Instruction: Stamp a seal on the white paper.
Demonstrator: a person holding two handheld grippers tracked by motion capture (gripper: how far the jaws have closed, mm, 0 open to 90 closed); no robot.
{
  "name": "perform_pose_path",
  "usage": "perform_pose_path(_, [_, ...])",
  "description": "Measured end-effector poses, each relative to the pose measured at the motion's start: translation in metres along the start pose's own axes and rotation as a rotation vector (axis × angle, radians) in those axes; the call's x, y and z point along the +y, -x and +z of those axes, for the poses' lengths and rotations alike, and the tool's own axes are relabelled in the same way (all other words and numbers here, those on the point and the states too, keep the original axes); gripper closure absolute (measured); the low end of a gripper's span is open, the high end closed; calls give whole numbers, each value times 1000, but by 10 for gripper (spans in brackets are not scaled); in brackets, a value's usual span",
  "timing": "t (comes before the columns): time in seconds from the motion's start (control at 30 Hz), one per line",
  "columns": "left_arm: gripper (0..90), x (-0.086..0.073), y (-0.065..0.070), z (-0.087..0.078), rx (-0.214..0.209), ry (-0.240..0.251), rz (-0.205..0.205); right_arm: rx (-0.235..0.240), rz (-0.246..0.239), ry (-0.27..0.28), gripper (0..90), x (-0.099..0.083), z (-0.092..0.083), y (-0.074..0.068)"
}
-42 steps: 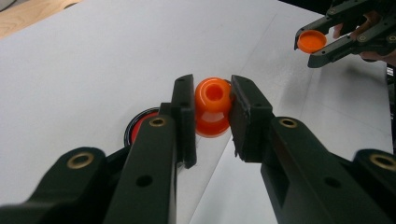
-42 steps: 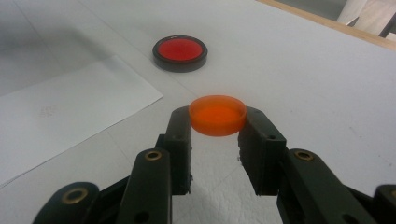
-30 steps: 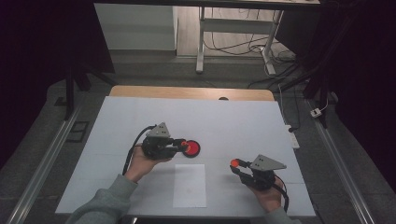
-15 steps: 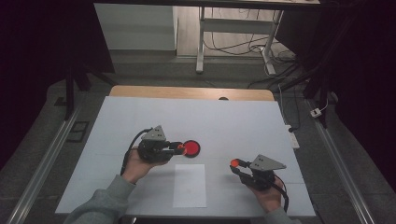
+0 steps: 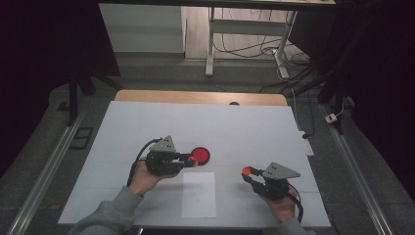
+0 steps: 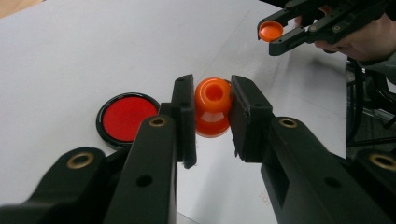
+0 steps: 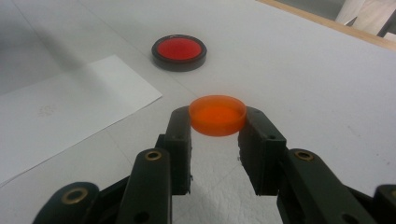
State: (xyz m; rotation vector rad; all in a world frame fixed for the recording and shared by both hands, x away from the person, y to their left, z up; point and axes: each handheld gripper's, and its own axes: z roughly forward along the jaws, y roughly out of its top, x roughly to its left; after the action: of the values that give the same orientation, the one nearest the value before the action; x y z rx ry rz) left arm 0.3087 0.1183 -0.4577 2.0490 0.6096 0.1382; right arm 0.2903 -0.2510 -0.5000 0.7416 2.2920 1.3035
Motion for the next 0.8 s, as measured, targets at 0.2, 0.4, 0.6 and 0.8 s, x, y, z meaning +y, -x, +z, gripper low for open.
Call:
perform_pose_path(0.2, [726,-3,4,-2,-6,2,-4,-3,-2,1,644,0,0,0])
perform_pose_path(0.4, [726,-9,7,-1,-14,-6,-14,-3,-5,-1,643,0,0,-1])
perform_pose_path(0.6, [726,-17,12,4,-28,-25,-21,-2,-7,-2,643,1,1,-2])
perform_pose_path(0.8, [726,-20,16,10,-40,-45,-15,1,-4,0,643,1,1,-2])
